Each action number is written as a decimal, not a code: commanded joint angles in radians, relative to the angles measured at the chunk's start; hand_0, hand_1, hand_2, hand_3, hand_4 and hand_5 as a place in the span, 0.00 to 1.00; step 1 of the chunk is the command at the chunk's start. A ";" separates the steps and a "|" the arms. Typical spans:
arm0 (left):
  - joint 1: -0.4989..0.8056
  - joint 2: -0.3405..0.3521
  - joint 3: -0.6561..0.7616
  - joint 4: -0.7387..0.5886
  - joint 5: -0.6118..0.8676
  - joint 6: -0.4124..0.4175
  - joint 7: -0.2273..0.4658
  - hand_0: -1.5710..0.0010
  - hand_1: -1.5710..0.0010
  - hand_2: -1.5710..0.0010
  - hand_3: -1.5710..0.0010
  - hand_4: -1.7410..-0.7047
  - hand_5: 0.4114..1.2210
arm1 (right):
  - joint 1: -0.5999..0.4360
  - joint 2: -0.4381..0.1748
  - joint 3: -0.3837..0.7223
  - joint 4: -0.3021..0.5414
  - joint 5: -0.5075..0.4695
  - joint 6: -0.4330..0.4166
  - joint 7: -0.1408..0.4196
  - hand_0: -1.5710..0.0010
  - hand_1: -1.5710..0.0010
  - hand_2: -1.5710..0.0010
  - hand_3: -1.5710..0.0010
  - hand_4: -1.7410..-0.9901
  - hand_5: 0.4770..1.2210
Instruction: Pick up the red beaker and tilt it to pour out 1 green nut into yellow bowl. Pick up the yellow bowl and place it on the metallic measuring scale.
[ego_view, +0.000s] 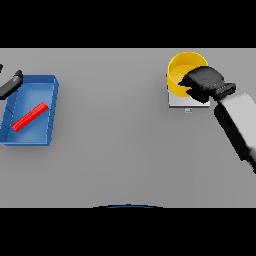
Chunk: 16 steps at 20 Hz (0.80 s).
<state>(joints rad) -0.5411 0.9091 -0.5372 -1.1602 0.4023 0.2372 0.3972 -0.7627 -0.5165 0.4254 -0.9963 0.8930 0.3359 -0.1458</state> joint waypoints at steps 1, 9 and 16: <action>-0.003 -0.002 -0.003 -0.007 0.000 0.002 0.005 1.00 1.00 1.00 1.00 0.99 0.39 | 0.001 0.004 -0.009 0.027 0.002 -0.023 -0.007 0.00 0.00 0.05 0.26 0.00 1.00; 0.006 0.001 0.001 -0.016 0.007 0.009 0.016 1.00 1.00 1.00 1.00 0.98 0.37 | -0.031 0.055 -0.057 0.207 0.002 -0.048 -0.035 0.01 0.00 0.11 0.13 0.00 1.00; 0.004 -0.002 -0.002 -0.012 0.003 0.010 0.023 1.00 1.00 1.00 1.00 0.98 0.38 | -0.049 0.068 -0.092 0.277 0.003 -0.028 -0.047 0.15 0.07 0.09 0.24 0.00 1.00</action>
<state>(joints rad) -0.5369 0.9074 -0.5394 -1.1719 0.4054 0.2474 0.4207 -0.8119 -0.4482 0.3332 -0.7192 0.8967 0.3081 -0.1929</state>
